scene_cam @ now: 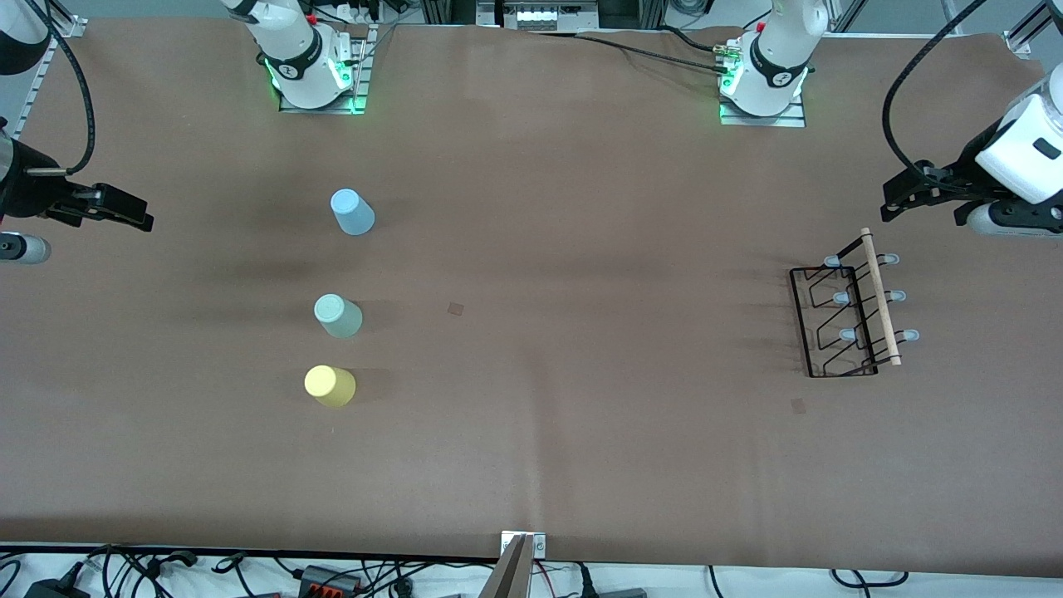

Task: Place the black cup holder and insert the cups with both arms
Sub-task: 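Move the right gripper toward the teal cup while the left gripper reaches the rack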

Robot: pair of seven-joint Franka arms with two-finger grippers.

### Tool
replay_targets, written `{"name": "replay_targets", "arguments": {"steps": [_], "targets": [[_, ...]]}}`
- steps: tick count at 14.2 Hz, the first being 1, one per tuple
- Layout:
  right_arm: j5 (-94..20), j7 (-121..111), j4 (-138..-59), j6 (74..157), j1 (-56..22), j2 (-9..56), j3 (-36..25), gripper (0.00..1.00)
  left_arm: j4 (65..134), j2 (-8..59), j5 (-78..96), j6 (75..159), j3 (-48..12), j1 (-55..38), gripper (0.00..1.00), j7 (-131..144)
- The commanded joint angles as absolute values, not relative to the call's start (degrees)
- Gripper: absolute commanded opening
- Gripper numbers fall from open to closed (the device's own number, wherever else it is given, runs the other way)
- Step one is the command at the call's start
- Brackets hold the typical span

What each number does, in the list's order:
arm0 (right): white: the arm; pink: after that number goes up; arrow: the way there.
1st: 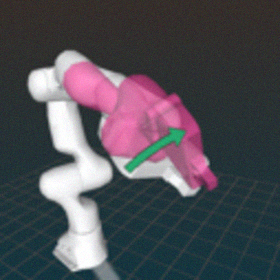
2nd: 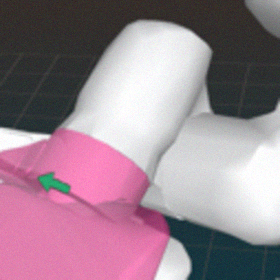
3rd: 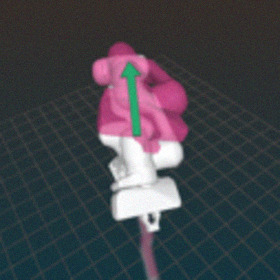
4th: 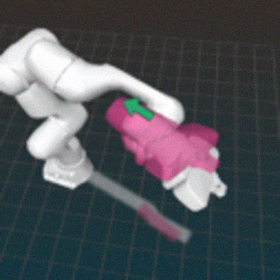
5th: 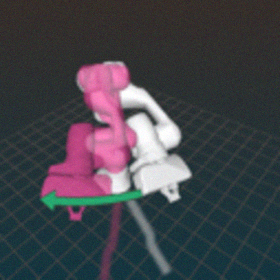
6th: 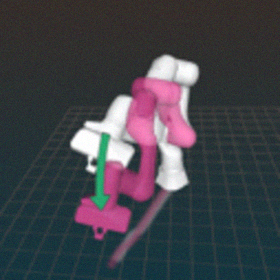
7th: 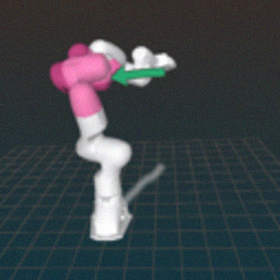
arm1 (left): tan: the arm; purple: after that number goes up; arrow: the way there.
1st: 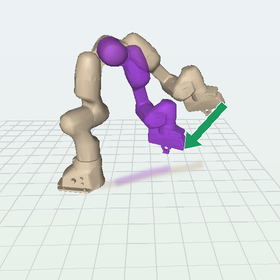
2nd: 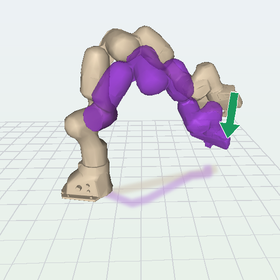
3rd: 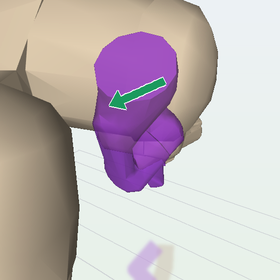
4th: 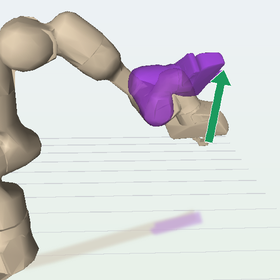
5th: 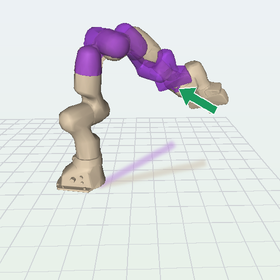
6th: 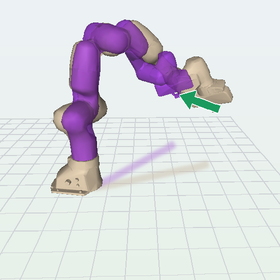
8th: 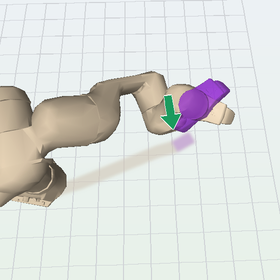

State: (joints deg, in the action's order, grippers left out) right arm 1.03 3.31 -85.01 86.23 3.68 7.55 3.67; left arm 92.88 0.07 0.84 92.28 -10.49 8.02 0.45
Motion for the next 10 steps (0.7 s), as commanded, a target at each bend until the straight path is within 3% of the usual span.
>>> {"name": "replay_targets", "arguments": {"steps": [1, 6, 9, 10], "targets": [[0.3, 2.3, -85.0, 85.6, 4.1, 7.2, 3.7, 1.0, 94.0, -1.1, 2.1, 92.3, -10.5, 8.3, 1.0, 0.1], [0.1, 2.2, -87.5, 86.6, 3.8, 6.9, 4.1, 1.0, 94.0, -1.2, 2.3, 91.6, -10.5, 8.6, 1.0, -0.2], [0.1, 2.0, -93.3, 88.6, 2.9, 6.9, 4.3, 1.0, 93.6, -1.1, 2.2, 91.8, -10.2, 8.8, 1.0, -0.2], [-0.3, 1.8, -96.7, 92.9, 2.5, 6.3, 4.4, 1.0, 93.6, -1.1, 2.1, 91.4, -10.2, 8.8, 1.0, -0.2]]}}
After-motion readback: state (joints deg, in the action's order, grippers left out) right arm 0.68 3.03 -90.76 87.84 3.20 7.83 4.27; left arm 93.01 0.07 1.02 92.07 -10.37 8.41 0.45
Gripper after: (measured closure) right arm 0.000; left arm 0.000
